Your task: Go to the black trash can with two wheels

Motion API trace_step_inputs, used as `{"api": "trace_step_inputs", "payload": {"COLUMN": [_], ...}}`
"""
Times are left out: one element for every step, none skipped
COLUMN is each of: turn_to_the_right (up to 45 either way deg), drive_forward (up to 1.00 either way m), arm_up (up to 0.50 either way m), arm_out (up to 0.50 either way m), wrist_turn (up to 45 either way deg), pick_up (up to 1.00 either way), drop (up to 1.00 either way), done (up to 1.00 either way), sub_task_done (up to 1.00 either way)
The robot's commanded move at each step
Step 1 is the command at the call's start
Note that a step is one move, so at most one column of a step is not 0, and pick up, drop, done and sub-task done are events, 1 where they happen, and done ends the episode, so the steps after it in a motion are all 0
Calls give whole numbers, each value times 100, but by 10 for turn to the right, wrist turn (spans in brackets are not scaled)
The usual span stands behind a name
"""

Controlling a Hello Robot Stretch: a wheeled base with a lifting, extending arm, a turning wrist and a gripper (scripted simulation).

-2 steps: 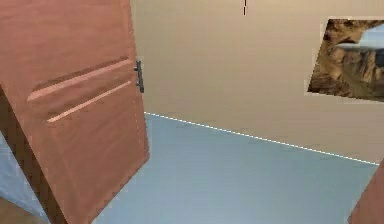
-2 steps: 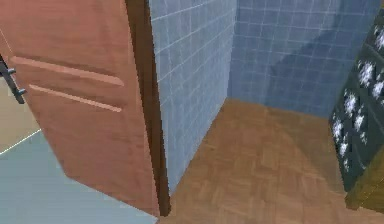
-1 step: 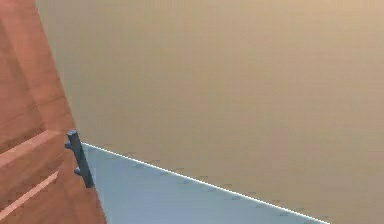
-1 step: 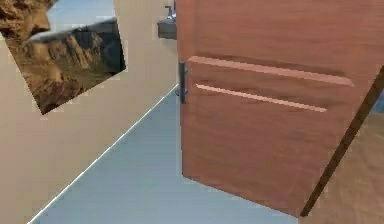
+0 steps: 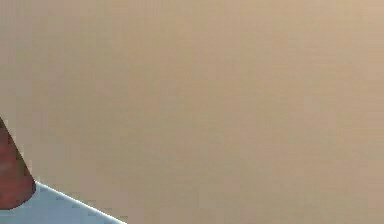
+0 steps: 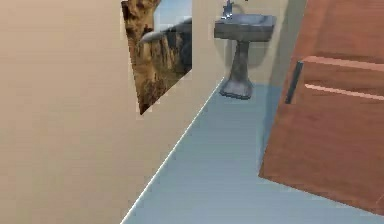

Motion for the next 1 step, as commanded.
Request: {"api": "trace_step_inputs", "payload": {"turn_to_the_right": [-240], "drive_forward": [0], "arm_up": [0], "arm_out": [0], "wrist_turn": [0], "pick_up": [0], "drop": [0], "done": [0], "sub_task_done": [0]}}
